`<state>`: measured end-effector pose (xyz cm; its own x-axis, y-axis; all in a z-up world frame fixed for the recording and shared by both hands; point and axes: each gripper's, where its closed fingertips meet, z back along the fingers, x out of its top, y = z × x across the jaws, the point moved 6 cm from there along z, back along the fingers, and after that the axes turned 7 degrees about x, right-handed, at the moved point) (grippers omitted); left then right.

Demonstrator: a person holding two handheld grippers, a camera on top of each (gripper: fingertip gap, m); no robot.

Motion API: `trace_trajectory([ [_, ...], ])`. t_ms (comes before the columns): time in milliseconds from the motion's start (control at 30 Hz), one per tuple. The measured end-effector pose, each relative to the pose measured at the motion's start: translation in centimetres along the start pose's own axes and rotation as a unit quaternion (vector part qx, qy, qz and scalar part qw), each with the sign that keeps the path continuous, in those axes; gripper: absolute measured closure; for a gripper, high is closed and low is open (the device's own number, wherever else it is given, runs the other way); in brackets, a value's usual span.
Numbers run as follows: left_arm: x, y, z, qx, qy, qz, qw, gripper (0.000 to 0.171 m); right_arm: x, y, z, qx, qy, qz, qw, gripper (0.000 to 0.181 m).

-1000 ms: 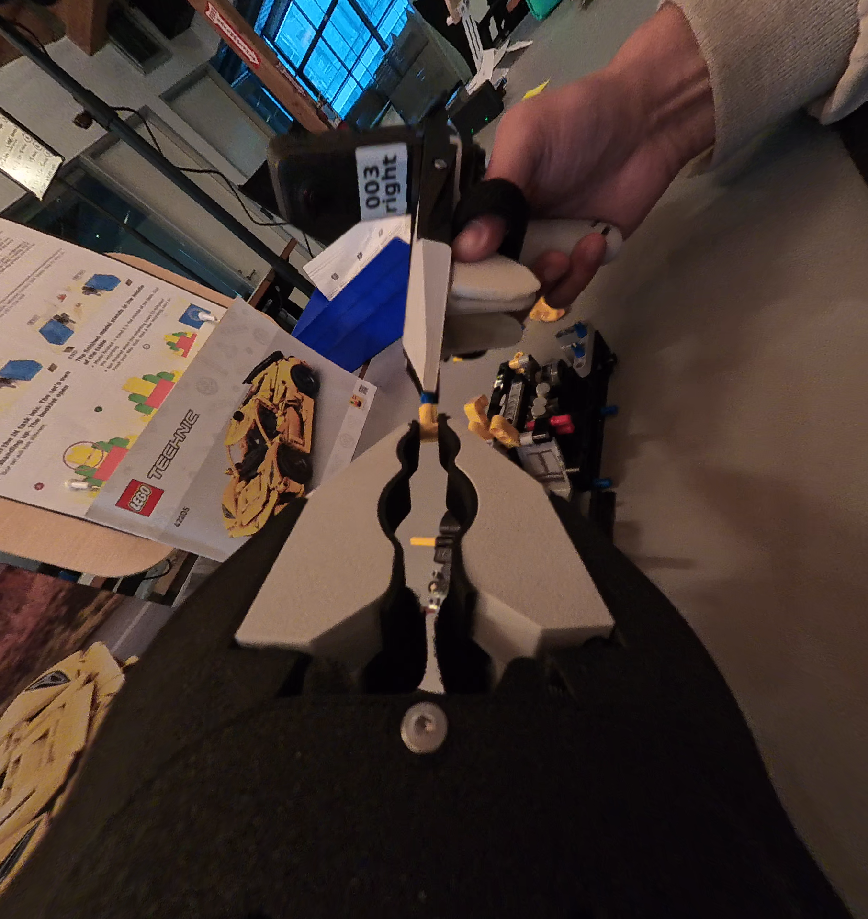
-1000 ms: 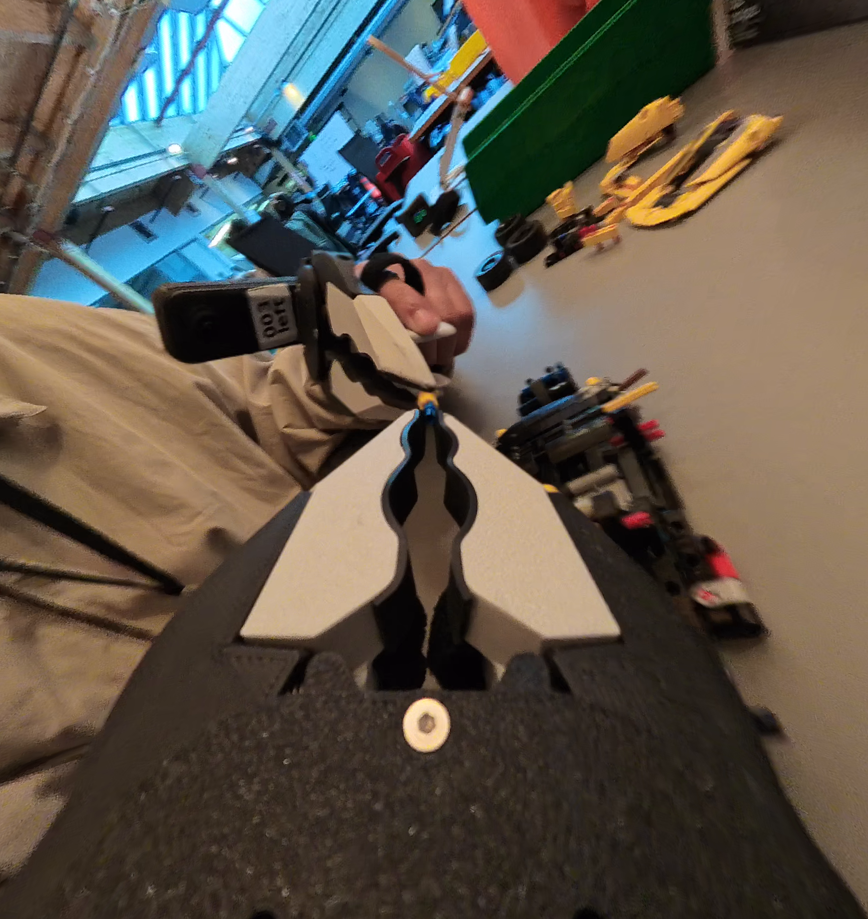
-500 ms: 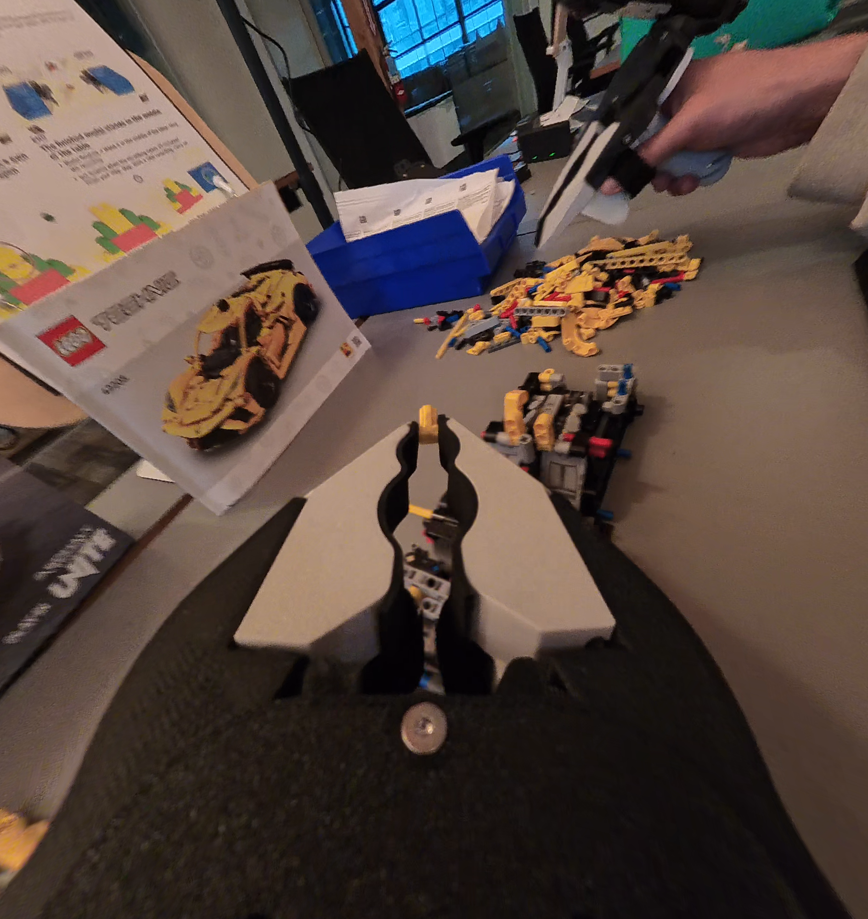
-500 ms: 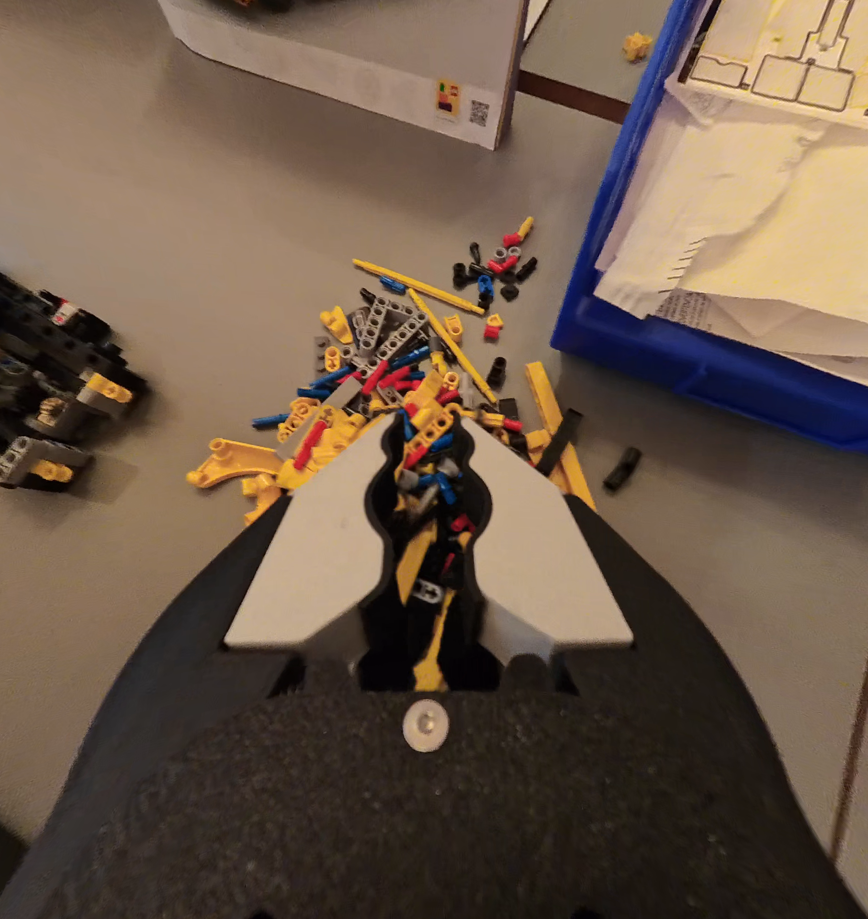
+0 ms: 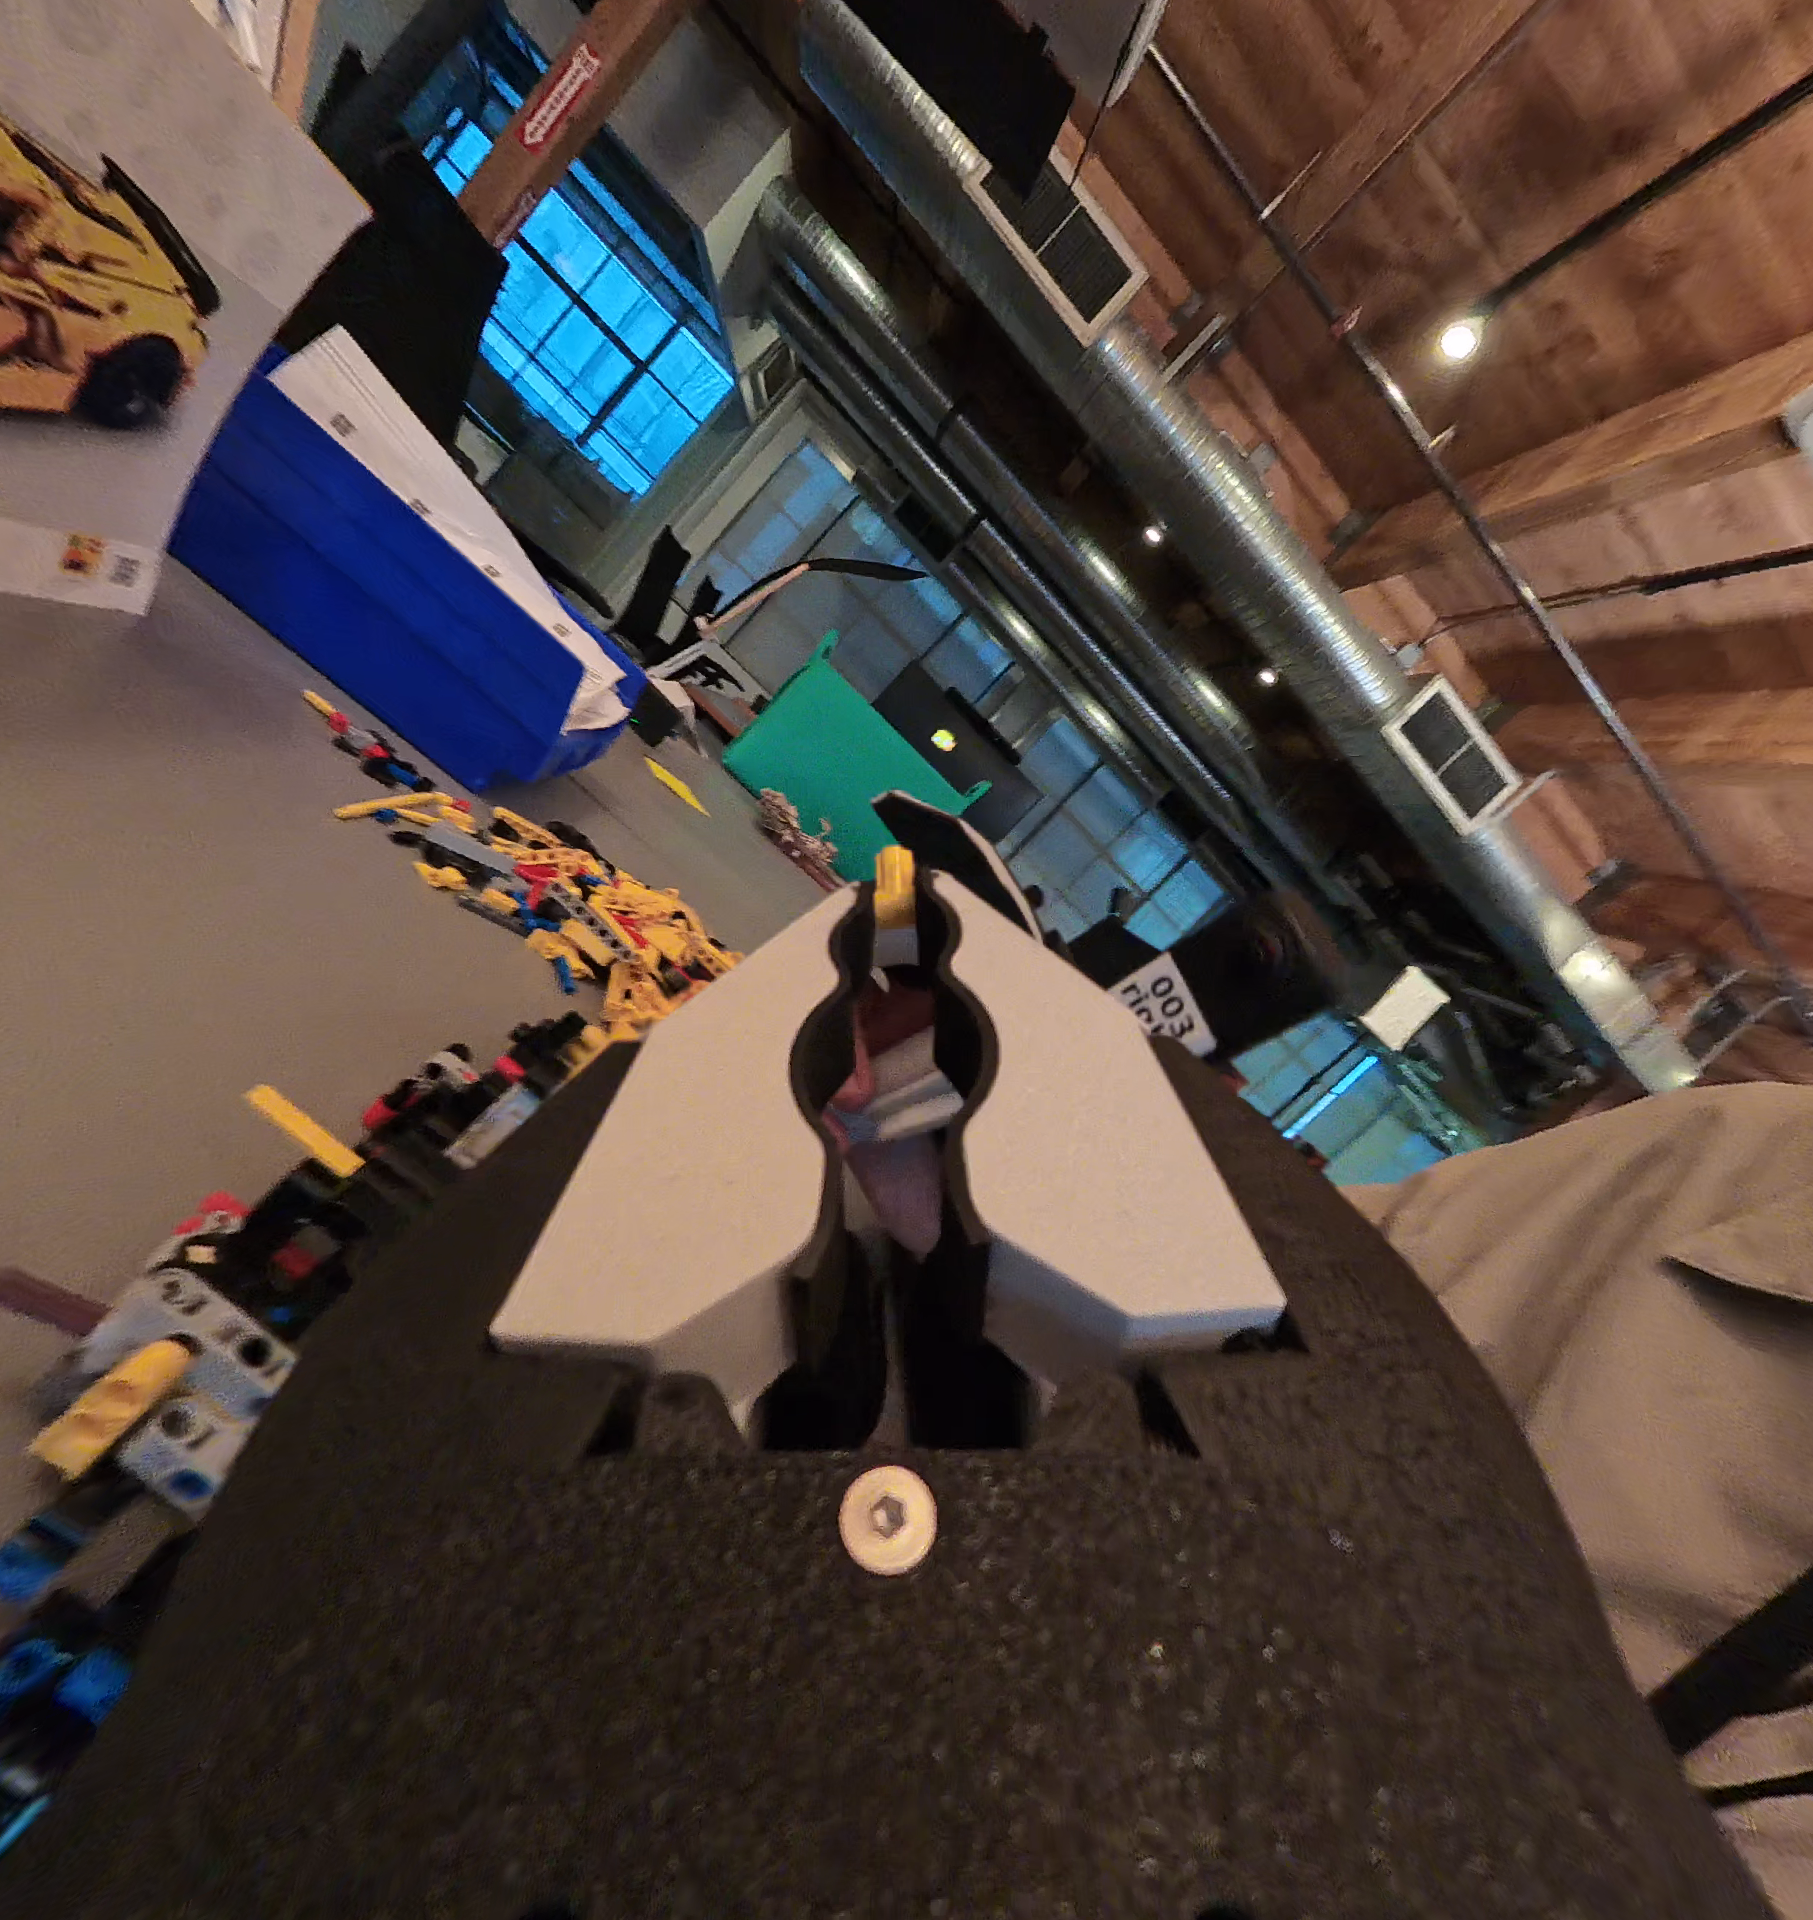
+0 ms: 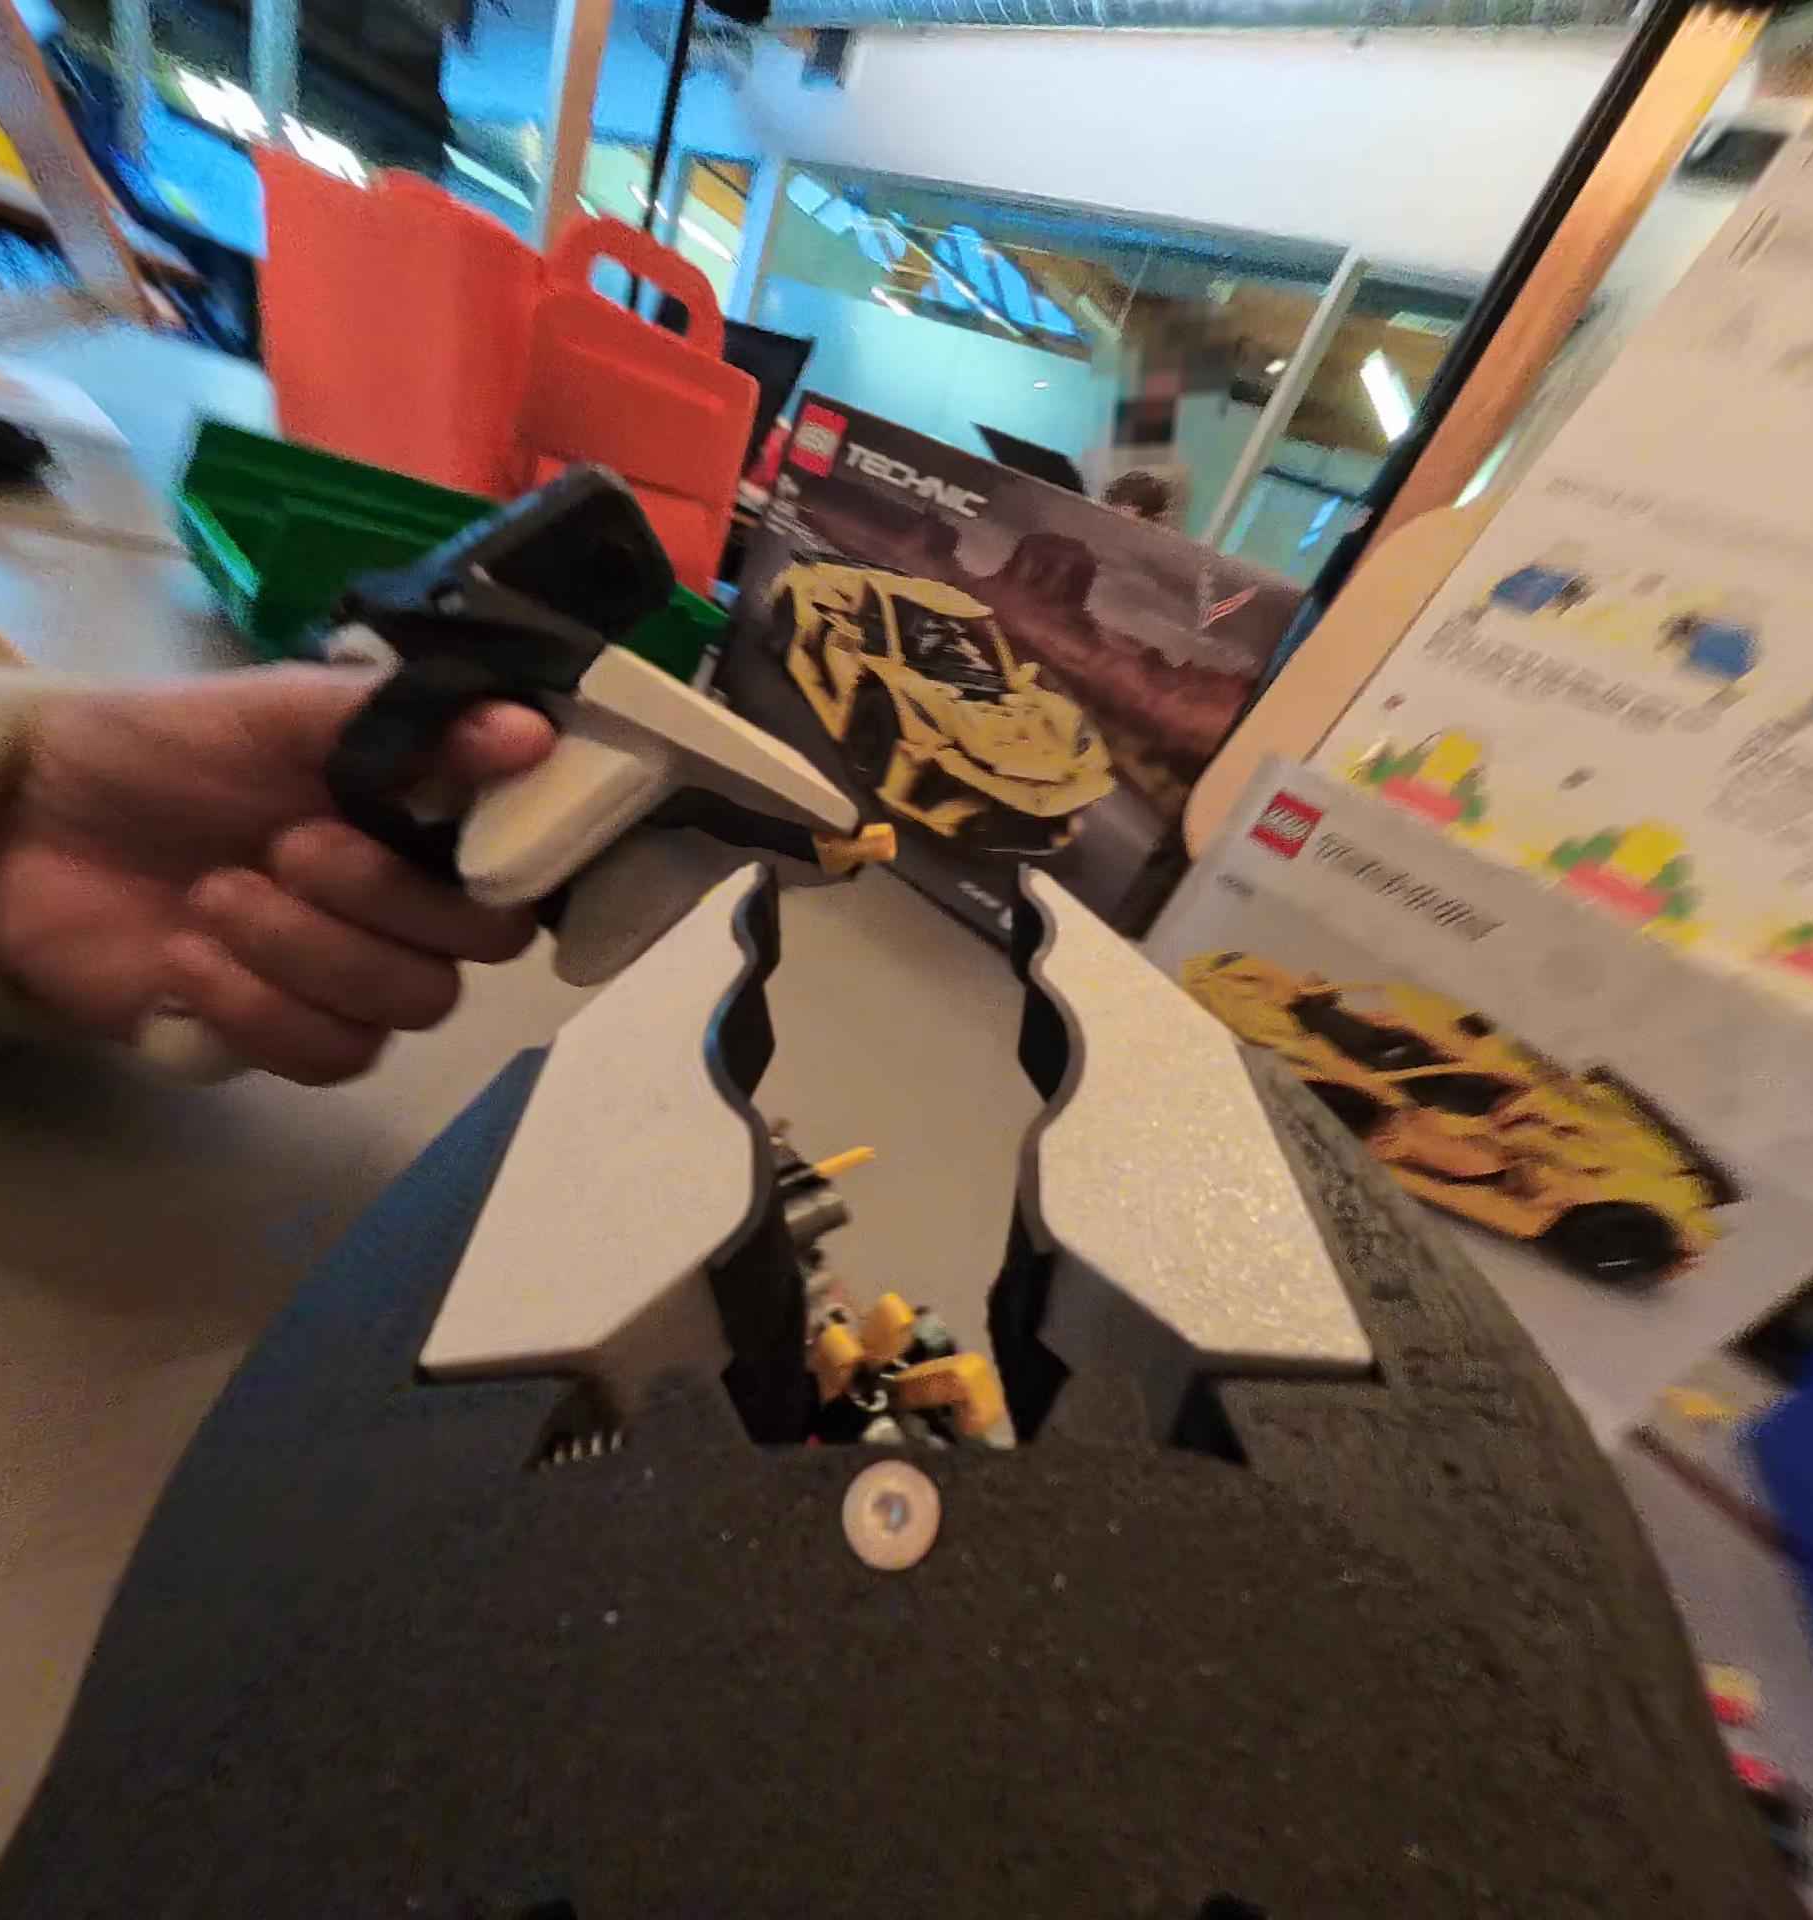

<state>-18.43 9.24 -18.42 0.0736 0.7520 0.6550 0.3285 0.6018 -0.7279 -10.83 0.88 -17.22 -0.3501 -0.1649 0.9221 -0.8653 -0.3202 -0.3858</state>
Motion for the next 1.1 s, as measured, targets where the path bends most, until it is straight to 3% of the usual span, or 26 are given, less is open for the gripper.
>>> trace_trajectory([
  [167, -0.7, -0.5, -0.6, -0.018, 0.009, 0.022, 1.0, 0.164, -0.4, 0.7, -0.3, -0.005, 0.021, 0.06, 0.998, 0.143],
  [300, -0.9, -0.2, -0.8, -0.021, 0.012, 0.034, 0.999, 0.164, -0.2, 0.8, 0.0, -0.014, 0.014, 0.089, 0.996, 0.165],
  [633, -1.4, 0.1, -1.1, -0.031, 0.019, 0.052, 0.998, 0.164, -0.6, 0.8, 0.2, -0.01, 0.039, 0.116, 0.992, 0.167],
  [700, -1.2, -0.1, -1.1, -0.02, 0.021, 0.018, 0.999, 0.162, -0.4, 0.3, 0.6, -0.004, 0.043, 0.108, 0.993, 0.167],
  [733, -1.0, -0.2, -1.0, -0.007, 0.022, -0.002, 1.0, 0.152, -0.3, -0.9, 1.3, -0.027, 0.047, 0.101, 0.993, 0.167],
  [767, -0.9, -0.2, -0.9, 0.006, 0.03, -0.019, 0.999, 0.143, -0.3, -2.6, 2.3, -0.052, 0.056, 0.096, 0.992, 0.167],
  [867, -1.5, 0.6, -0.7, 0.065, 0.08, -0.094, 0.99, 0.145, -3.0, -10.3, 7.3, -0.154, 0.138, 0.024, 0.978, 0.167],
  [900, -1.9, 0.9, -0.8, 0.091, 0.098, -0.133, 0.982, 0.148, -5.1, -12.7, 9.2, -0.183, 0.188, -0.013, 0.965, 0.167],
  [967, -2.7, 1.5, -1.0, 0.144, 0.138, -0.229, 0.953, 0.148, -10.0, -16.3, 13.3, -0.251, 0.31, -0.093, 0.912, 0.167],
  [1033, -3.7, 2.1, -1.2, 0.184, 0.18, -0.317, 0.913, 0.148, -12.2, -17.2, 15.6, -0.261, 0.319, -0.173, 0.895, 0.167],
  [1100, -4.4, 2.4, -1.5, 0.2, 0.193, -0.352, 0.894, 0.149, -12.8, -17.7, 16.9, -0.27, 0.324, -0.224, 0.878, 0.167],
])
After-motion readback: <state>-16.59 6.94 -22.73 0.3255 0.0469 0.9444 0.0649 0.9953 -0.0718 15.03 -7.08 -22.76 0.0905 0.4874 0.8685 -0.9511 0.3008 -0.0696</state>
